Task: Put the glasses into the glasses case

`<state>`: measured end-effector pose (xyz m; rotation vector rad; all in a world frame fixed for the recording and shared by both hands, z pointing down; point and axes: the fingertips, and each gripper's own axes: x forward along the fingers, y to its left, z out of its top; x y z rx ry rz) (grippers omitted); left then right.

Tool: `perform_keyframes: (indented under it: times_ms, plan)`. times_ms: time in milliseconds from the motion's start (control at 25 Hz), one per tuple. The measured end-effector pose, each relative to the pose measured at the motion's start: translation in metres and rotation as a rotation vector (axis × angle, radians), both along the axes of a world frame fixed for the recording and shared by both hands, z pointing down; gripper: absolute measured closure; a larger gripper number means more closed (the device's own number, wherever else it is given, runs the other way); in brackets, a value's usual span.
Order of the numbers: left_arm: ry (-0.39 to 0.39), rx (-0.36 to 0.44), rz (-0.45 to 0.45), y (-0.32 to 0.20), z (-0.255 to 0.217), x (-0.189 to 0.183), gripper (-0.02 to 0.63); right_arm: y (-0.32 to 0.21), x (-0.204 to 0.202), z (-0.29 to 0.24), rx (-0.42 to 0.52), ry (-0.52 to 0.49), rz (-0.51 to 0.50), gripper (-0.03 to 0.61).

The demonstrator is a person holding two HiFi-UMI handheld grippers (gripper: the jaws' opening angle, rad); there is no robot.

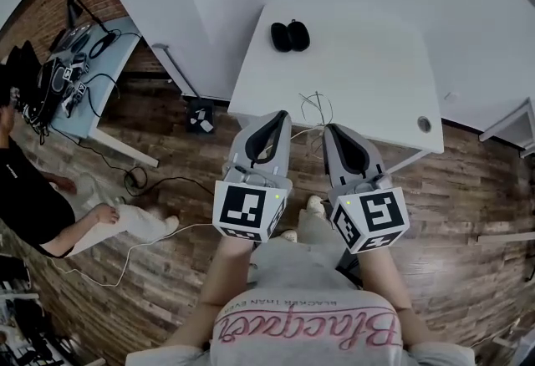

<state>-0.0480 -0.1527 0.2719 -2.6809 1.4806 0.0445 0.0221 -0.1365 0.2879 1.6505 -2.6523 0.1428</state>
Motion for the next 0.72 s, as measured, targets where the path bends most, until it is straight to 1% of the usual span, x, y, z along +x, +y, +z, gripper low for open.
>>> perform_keyframes:
  times_ms: [280, 720]
  plan:
    - [-0.004, -0.003, -0.018, -0.053, 0.002, 0.012, 0.609, -0.055, 0.014, 0.003, 0.0, -0.007, -0.018, 0.565]
    - [-0.032, -0.042, -0.051, -0.169, 0.011, 0.041, 0.609, -0.179, 0.044, 0.008, -0.026, -0.034, -0.048, 0.565]
